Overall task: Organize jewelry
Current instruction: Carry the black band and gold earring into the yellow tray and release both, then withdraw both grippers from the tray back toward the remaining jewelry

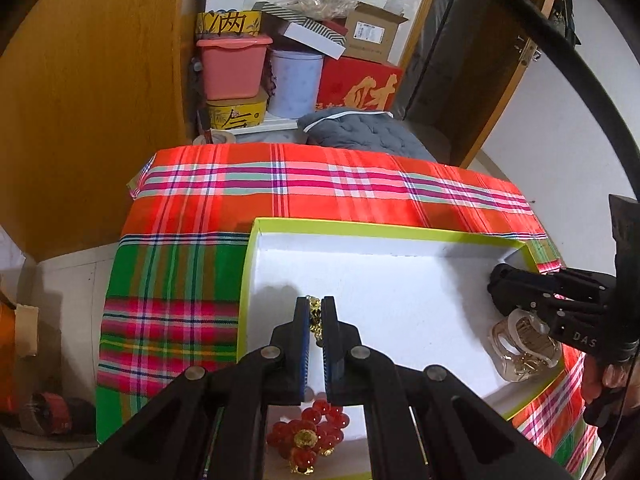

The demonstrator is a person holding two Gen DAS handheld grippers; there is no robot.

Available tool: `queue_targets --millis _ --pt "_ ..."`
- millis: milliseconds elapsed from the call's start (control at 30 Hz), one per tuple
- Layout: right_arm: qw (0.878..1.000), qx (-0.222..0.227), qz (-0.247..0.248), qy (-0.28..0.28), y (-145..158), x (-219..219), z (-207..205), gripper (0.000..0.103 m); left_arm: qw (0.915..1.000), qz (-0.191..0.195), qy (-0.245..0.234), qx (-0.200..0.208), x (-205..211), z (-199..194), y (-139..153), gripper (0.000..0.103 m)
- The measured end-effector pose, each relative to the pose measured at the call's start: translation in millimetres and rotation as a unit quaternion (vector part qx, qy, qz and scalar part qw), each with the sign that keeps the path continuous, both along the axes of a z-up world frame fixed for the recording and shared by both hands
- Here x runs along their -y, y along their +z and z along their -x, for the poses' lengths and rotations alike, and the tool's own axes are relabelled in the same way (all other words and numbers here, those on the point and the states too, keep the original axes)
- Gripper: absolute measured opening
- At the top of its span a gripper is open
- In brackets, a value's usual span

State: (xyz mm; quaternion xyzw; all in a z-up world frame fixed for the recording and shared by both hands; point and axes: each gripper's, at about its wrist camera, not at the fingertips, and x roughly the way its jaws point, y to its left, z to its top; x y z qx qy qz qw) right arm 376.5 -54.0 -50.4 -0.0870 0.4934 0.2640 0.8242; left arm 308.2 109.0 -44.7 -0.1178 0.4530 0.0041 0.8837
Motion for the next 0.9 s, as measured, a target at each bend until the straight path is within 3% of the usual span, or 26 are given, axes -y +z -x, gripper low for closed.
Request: queue_targets --millis 233,367,900 --pt "1.0 0.013 -0.011 -0.013 18.5 10.6 11.0 0.028 0.9999 -0.002 0.007 0.011 -0.4 14.6 11.1 0.007" --pt "0.999 0.027 -0.013 -0.019 30.6 18.5 26.3 0.028 0.9996 0.007 0.014 0.022 -2.2 30.3 21.3 0.02" --pt "0.998 0.061 -0.018 -0.003 54.8 32.0 142.5 0.028 0.9989 0.002 0.017 0.043 21.4 133.7 51.7 0.02"
